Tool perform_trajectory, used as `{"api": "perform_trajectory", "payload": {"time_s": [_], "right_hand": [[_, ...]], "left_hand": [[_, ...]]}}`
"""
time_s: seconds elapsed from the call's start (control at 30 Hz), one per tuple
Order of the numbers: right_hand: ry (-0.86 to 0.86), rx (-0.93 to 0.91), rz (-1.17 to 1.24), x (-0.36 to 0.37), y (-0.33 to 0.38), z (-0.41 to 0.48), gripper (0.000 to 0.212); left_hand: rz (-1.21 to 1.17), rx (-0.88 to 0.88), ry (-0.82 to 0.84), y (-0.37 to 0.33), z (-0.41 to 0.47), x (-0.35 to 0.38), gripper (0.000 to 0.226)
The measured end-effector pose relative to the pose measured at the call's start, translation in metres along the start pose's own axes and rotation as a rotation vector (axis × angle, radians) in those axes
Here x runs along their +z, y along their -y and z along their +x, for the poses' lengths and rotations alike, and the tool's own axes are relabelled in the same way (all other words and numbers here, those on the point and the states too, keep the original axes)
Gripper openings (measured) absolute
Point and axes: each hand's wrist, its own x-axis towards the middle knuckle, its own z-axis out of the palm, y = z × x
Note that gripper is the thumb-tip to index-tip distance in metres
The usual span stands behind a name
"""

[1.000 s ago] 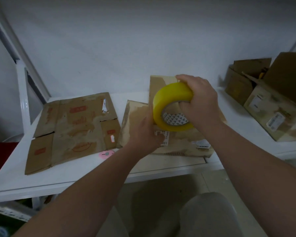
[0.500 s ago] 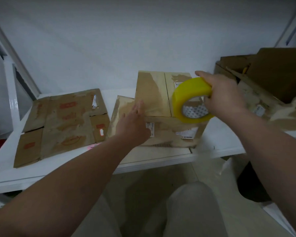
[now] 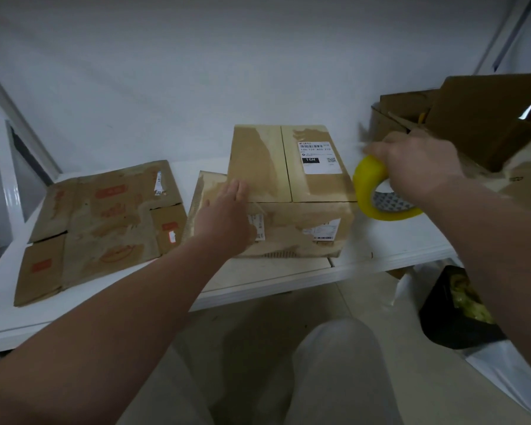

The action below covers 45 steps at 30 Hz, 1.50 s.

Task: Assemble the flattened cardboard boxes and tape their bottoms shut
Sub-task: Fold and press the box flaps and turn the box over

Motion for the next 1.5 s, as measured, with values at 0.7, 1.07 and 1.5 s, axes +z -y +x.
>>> {"api": "perform_trajectory", "payload": {"time_s": [0.7, 1.07, 1.5], "right_hand": [[0.055, -0.064, -0.174, 0.004, -0.002, 0.002, 0.043], [-0.267, 0.277, 0.423, 0.026, -0.012, -0.003, 0.062], [-0.430, 0.108, 0.511, 0.018, 0.037, -0.009, 0.058]], "left_hand": [[0.068, 0.168, 0.048, -0.094, 0.038, 0.002, 0.075], [0.055, 0.196, 0.024, -0.093, 0.043, 0.011, 0.062], [0.244, 0.244, 0.026, -0.020, 0.046, 0.000, 0.060]]}}
